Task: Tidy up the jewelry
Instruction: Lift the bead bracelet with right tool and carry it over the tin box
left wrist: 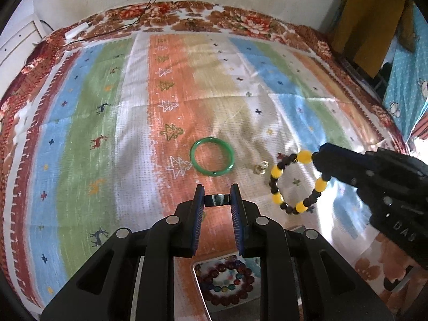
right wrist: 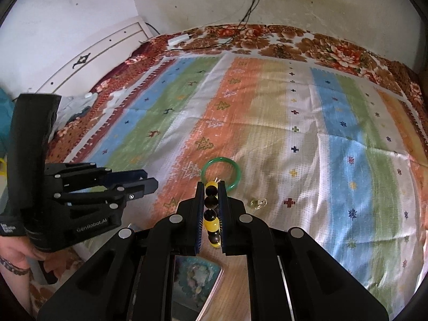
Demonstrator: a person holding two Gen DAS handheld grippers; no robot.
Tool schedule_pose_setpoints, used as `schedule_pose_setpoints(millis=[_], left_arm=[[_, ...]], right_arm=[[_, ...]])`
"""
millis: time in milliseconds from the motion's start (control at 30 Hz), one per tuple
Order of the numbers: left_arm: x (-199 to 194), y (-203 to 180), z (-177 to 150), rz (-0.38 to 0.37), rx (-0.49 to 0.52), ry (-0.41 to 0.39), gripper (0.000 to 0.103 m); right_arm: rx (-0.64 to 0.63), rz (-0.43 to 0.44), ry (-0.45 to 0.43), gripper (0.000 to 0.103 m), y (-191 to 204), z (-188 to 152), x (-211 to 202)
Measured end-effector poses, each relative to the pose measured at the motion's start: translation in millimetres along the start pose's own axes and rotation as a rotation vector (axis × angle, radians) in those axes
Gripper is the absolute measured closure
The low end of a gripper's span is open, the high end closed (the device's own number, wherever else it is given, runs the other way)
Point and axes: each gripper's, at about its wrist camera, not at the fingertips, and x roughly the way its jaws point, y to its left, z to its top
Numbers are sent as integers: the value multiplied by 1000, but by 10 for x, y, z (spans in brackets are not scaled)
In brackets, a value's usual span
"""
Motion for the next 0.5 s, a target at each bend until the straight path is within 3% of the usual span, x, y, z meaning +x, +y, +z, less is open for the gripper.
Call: schedule_pose_setpoints(millis=[500], left_arm=[[-218,-84,-227,-32,10,-34,84]], right_arm=[[-52,51,-38,92,179,-153,-322]])
